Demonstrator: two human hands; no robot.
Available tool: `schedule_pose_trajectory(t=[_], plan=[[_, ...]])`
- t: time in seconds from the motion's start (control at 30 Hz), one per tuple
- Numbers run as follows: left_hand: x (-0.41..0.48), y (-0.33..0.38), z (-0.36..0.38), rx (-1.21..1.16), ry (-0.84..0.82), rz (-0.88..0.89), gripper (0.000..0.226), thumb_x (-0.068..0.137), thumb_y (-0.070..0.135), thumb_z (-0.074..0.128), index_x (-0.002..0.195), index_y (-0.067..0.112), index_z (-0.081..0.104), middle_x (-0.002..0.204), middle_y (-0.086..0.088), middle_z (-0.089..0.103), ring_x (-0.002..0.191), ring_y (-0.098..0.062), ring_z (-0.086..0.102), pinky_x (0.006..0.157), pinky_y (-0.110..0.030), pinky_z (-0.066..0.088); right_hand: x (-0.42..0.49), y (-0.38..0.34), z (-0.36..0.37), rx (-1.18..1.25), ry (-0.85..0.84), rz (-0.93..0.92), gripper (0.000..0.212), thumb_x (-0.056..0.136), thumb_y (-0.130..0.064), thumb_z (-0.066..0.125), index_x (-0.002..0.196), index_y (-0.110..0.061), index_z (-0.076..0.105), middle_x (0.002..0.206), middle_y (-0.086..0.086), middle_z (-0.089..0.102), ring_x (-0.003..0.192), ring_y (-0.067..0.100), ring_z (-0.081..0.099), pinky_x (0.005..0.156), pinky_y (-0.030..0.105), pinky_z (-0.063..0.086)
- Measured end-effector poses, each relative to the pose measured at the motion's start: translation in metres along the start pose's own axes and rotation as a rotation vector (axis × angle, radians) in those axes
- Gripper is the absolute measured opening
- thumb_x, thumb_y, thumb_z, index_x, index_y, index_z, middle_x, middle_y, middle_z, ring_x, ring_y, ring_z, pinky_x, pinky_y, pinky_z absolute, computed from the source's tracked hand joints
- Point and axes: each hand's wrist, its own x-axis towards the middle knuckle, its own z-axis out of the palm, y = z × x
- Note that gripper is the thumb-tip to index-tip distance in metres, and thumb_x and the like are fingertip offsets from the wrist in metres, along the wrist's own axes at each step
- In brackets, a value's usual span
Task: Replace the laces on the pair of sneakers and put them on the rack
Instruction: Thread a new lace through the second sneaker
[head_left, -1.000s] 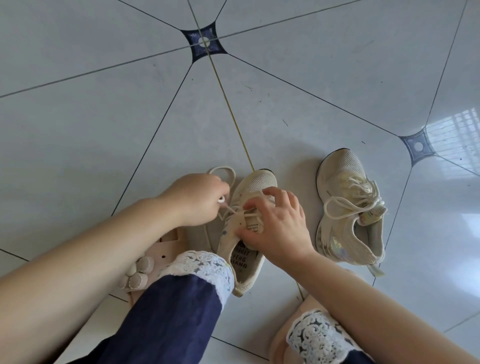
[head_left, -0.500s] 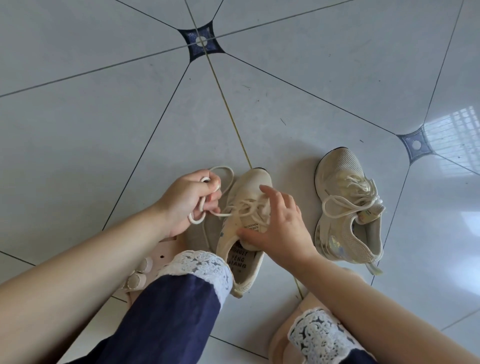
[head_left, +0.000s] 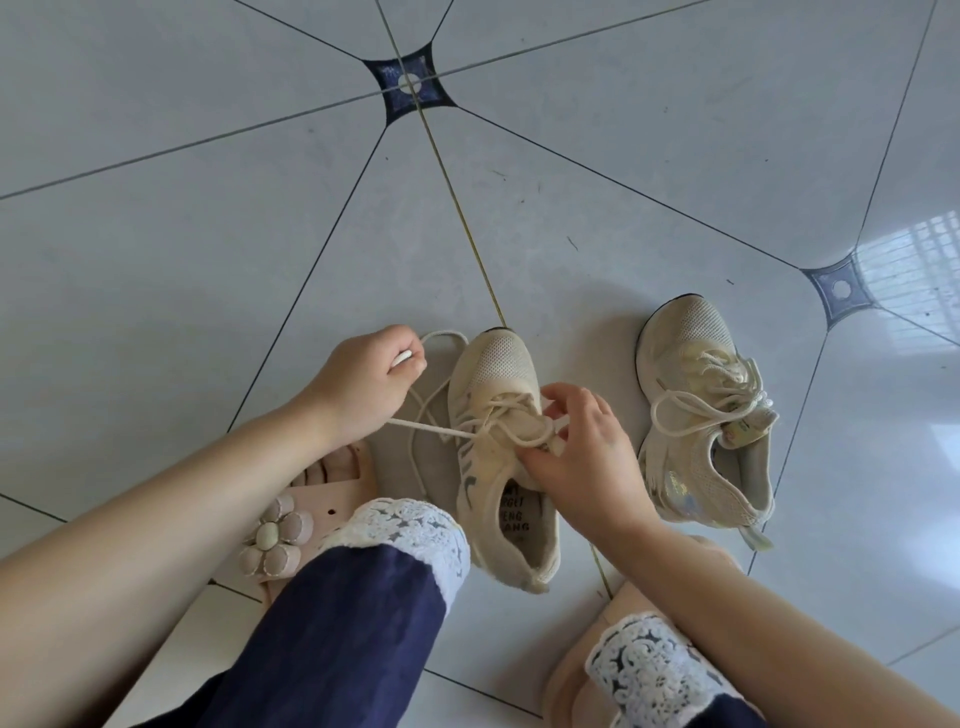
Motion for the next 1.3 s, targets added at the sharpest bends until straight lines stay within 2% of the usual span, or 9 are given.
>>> schedule_pose_trajectory(t=[0.07,0.23,0.5,0.6,0.7,0.93,1.07,1.23,1.3], plan=[[0.001,-0.002,-0.002,0.034,0.042,0.030,0.013,0.089,0.006,0.052,0.076,0.009,0.052,0.058,0.005,0.045,0.059,-0.018,0.042,0.054,-0.024,0.026,0.007,0.004,-0.008,-0.008,0.063,0.014,0.053,0.076,-0.025,0.066,0.125,-0.016,0.048,0.108,-0.010,0.045,0.088,-0.004,0.037,0.069,-0.008,0.027],[0.002,-0.003,-0.002,0.027,0.079,0.035,0.009,0.088,0.005,0.053,0.080,0.004,0.056,0.065,-0.004,0.050,0.064,-0.024,0.043,0.057,-0.026,0.023,0.016,0.014,-0.017,-0.007,0.115,0.044,0.052,0.075,-0.020,0.066,0.124,-0.013,0.049,0.111,-0.005,0.047,0.089,-0.004,0.036,0.071,-0.009,0.026],[-0.005,-0.002,0.021,-0.226,-0.061,-0.098,0.011,0.085,0.023,0.060,0.076,0.023,0.054,0.067,0.006,0.057,0.056,-0.004,0.049,0.057,-0.023,0.040,0.012,0.014,-0.013,0.002,0.122,0.027,0.049,0.074,-0.023,0.068,0.120,-0.020,0.051,0.104,-0.013,0.037,0.085,-0.005,0.036,0.068,-0.006,0.030],[-0.005,0.003,0.026,-0.025,-0.279,0.009,0.027,0.076,0.042,0.069,0.097,0.028,0.059,0.084,0.012,0.061,0.077,-0.005,0.057,0.070,-0.022,0.044,0.010,0.013,-0.013,0.028,0.125,0.005,0.054,0.073,-0.023,0.069,0.123,-0.019,0.048,0.108,-0.010,0.038,0.082,-0.011,0.031,0.070,-0.009,0.026],[0.000,0.010,0.033,0.244,-0.365,0.090,0.012,0.081,0.039,0.064,0.088,0.029,0.063,0.073,0.014,0.058,0.077,-0.013,0.056,0.064,-0.025,0.039,0.006,0.010,-0.014,0.056,0.133,0.009,0.058,0.073,-0.028,0.068,0.125,-0.020,0.044,0.111,-0.009,0.039,0.085,-0.009,0.034,0.070,-0.005,0.030],[0.006,0.002,0.028,-0.148,-0.245,-0.116,0.015,0.086,0.024,0.061,0.077,0.019,0.072,0.048,0.009,0.053,0.051,0.000,0.049,0.059,-0.018,0.036,-0.013,0.008,-0.018,-0.010,0.177,-0.095,0.037,0.074,-0.039,0.067,0.102,-0.017,0.056,0.103,-0.008,0.045,0.079,-0.006,0.042,0.065,0.010,0.038],[0.002,0.001,0.029,-0.389,-0.211,-0.233,0.019,0.090,0.018,0.056,0.082,0.019,0.072,0.043,0.009,0.047,0.032,-0.001,0.033,0.036,-0.011,0.027,-0.015,0.007,-0.018,-0.073,0.187,-0.166,0.029,0.077,-0.024,0.073,0.099,-0.009,0.061,0.102,0.002,0.053,0.082,0.010,0.050,0.062,0.026,0.047],[-0.001,0.000,0.027,-0.454,-0.048,-0.361,0.022,0.090,0.015,0.056,0.072,0.016,0.069,0.038,0.010,0.048,0.030,-0.001,0.032,0.037,-0.016,0.025,-0.012,0.007,-0.017,-0.087,0.186,-0.158,0.025,0.078,-0.017,0.071,0.099,-0.007,0.061,0.098,-0.001,0.050,0.076,0.007,0.045,0.057,0.010,0.036],[-0.003,-0.003,0.027,-0.429,0.000,-0.390,0.024,0.089,0.015,0.056,0.068,0.019,0.068,0.038,0.010,0.048,0.027,0.000,0.033,0.042,-0.023,0.024,-0.011,0.006,-0.018,-0.093,0.189,-0.175,0.024,0.078,-0.016,0.072,0.098,-0.007,0.062,0.097,-0.001,0.050,0.074,0.008,0.046,0.056,0.014,0.037]])
